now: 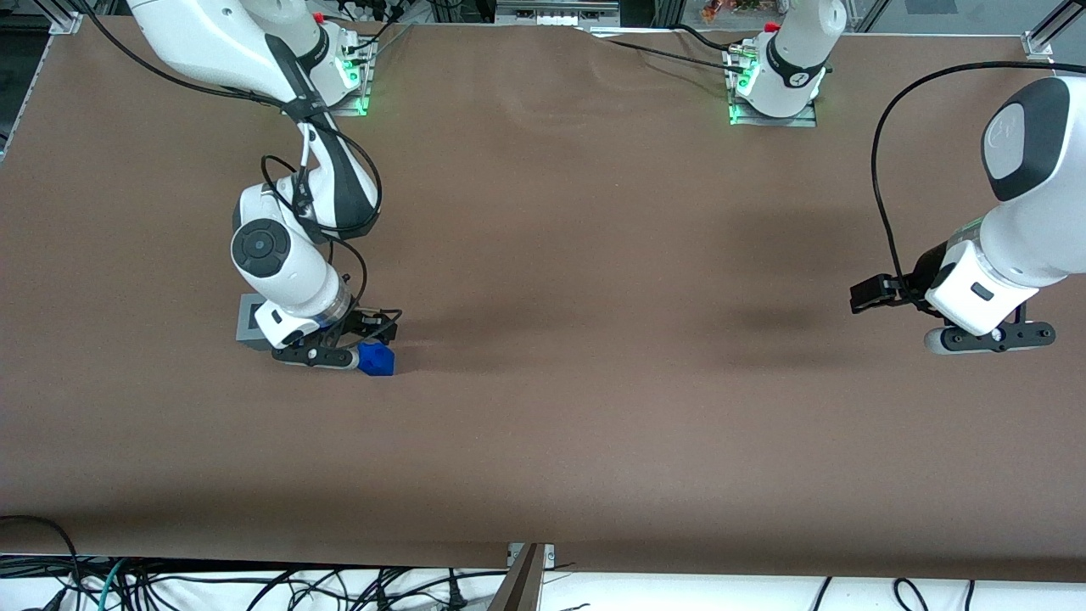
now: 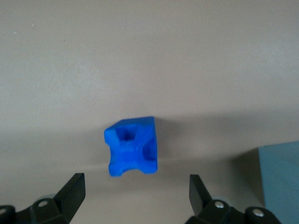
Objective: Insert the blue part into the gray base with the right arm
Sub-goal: 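Close the right gripper on the blue part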
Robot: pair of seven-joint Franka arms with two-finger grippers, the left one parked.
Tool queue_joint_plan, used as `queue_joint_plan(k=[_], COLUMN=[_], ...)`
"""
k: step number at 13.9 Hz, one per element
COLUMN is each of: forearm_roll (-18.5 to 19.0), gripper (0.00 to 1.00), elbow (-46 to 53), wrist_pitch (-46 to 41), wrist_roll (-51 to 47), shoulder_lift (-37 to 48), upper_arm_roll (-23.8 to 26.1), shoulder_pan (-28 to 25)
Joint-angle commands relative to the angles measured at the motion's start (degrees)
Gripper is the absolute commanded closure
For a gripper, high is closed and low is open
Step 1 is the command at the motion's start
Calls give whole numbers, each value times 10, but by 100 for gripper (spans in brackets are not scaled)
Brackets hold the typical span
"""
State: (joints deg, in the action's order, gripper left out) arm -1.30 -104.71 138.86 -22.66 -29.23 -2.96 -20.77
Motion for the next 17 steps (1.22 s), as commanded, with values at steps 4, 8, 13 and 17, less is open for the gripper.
queue_joint_plan(k=[4, 8, 13, 17], forearm_roll=[2, 2, 2, 2], gripper=[6, 36, 69, 70], elbow=[42, 48, 48, 107], wrist_pitch=[31, 30, 25, -124], wrist_roll=[4, 6, 28, 70], shoulder_lift=[-50, -56, -52, -25], upper_arm_roll=[3, 3, 2, -1], shoulder_pan=[4, 4, 6, 18])
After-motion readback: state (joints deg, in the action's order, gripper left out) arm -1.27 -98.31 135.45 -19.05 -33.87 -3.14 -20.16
